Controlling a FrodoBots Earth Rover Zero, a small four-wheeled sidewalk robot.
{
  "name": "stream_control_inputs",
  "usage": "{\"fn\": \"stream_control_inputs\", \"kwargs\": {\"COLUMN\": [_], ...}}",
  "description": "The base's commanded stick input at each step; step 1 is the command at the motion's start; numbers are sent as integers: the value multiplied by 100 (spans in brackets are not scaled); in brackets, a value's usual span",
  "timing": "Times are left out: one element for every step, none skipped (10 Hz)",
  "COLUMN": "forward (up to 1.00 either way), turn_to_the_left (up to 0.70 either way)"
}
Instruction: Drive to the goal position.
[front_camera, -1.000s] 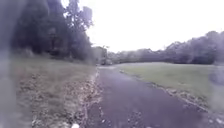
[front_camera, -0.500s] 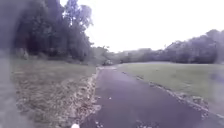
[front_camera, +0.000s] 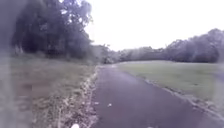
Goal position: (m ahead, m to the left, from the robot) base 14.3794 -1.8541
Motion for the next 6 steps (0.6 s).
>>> {"fn": "stream_control_inputs", "kwargs": {"forward": [70, 70, 70, 70, 70, 70], "turn_to_the_left": [0, 0, -2, -9, -16, -22]}}
